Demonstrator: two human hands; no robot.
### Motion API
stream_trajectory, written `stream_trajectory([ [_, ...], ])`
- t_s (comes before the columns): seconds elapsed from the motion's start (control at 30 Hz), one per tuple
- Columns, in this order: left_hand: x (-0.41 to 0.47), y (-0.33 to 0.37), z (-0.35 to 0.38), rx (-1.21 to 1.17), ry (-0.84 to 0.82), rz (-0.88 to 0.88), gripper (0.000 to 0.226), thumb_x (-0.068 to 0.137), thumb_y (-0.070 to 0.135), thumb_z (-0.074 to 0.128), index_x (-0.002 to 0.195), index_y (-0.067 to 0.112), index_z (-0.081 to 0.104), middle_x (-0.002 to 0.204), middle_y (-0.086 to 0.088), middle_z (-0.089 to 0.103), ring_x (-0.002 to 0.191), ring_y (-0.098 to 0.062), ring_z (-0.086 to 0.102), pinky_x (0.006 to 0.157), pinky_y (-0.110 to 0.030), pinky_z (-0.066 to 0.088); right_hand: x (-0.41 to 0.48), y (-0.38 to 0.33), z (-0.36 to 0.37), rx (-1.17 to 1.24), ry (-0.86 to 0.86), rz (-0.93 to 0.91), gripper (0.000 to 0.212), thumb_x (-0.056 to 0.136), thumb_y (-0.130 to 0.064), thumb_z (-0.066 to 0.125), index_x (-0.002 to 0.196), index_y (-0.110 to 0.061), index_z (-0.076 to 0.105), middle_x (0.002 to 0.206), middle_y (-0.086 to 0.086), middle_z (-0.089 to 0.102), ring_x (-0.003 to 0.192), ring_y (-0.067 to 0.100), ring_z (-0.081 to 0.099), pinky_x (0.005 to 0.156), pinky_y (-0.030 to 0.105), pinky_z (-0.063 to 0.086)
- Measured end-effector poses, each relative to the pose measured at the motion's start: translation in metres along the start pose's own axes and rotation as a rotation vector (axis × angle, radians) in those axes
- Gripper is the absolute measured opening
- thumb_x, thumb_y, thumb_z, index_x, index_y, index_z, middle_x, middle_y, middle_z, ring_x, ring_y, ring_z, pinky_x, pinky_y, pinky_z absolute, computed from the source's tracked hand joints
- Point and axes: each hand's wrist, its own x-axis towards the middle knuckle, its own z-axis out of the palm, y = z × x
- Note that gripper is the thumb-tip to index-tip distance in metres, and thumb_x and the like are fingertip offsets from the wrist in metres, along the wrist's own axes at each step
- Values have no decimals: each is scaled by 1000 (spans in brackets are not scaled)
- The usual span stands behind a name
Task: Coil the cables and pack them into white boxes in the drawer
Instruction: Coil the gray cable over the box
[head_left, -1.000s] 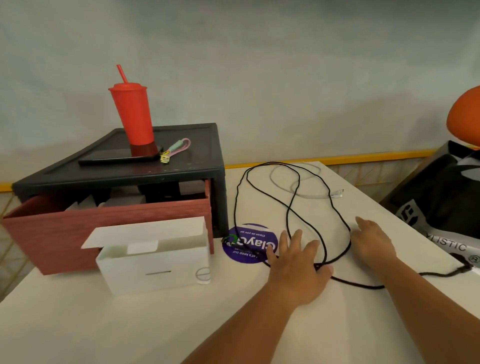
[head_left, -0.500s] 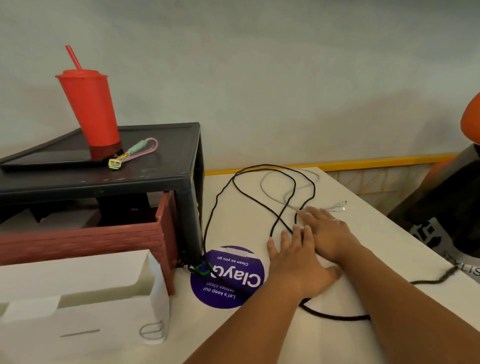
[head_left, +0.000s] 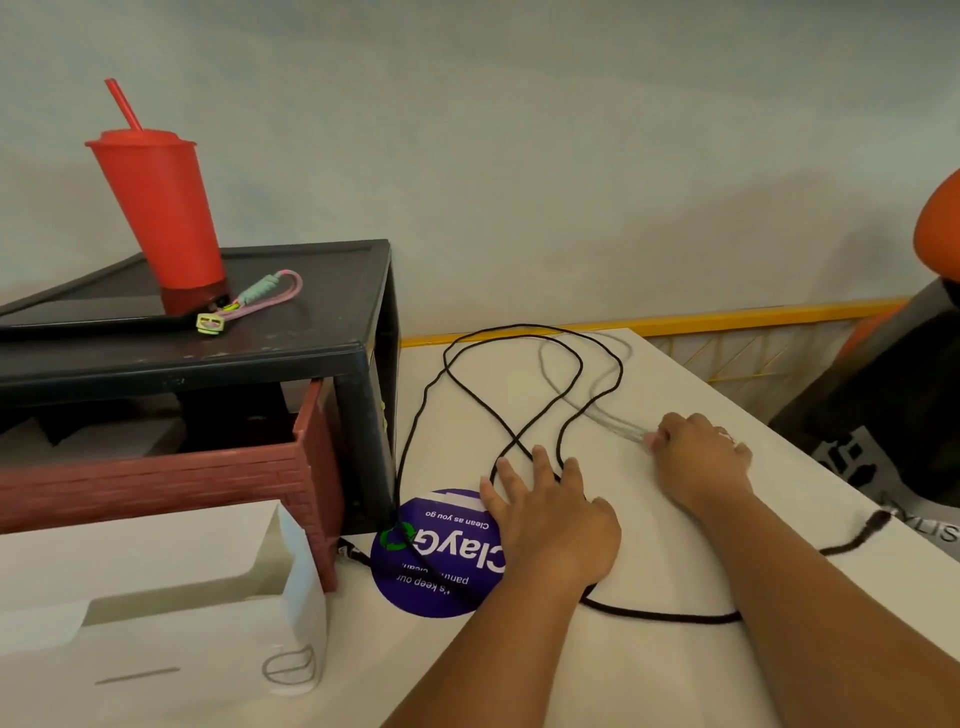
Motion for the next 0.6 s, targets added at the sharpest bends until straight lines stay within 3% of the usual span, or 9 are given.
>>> stream_trajectory([
  [0.1, -1, 1, 0, -4, -11, -23, 59, 97, 42, 21, 150, 23, 3, 158, -4, -11, 141, -39, -16, 111, -55, -13, -16, 14, -14, 544, 178, 83, 23, 99, -26, 35, 92, -9, 49, 89, 10, 53, 90, 32, 51, 79, 37, 37],
  [0.17, 0, 0, -1, 0, -12, -36, 61, 96, 43, 20, 150, 22, 1, 158, -4, -11, 141, -39, -16, 112, -54, -13, -25, 17, -29, 872, 314, 174, 23, 99, -24, 34, 91, -8, 49, 87, 6, 51, 86, 26, 48, 76, 33, 34],
  [0.3, 1, 0, -1, -4, -12, -51, 63, 96, 44, 20, 150, 19, 0, 158, -5, -11, 142, -38, -14, 112, -53, -11, -28, 14, -63, 1177, 576, 265, 26, 99, -26, 33, 77, -23, 46, 77, -4, 54, 75, 12, 50, 79, 34, 40],
  [0.43, 1, 0, 0, -14, -9, -60, 64, 96, 45, 21, 150, 19, -1, 158, -5, -11, 142, -38, -14, 113, -53, -11, -30, 1, -106, 1374, 655, 71, 27, 99, -19, 34, 74, -26, 44, 73, -4, 55, 69, 6, 57, 81, 28, 49],
  [0.5, 1, 0, -1, -24, -5, -68, 64, 96, 44, 21, 150, 19, 0, 158, -4, -10, 142, -37, -13, 113, -53, -11, -37, -14, -129, 1424, 628, -65, 27, 100, -17, 33, 77, -23, 45, 75, -4, 56, 64, 3, 59, 73, 19, 49],
  [0.6, -1, 0, -5, -112, 31, -54, 63, 95, 45, 25, 150, 20, 10, 159, -2, 1, 144, -32, -5, 113, -51, -10, -51, -40, -152, 1435, 539, -246, 27, 100, -17, 34, 77, -23, 45, 76, -5, 57, 62, 4, 59, 68, 17, 46],
])
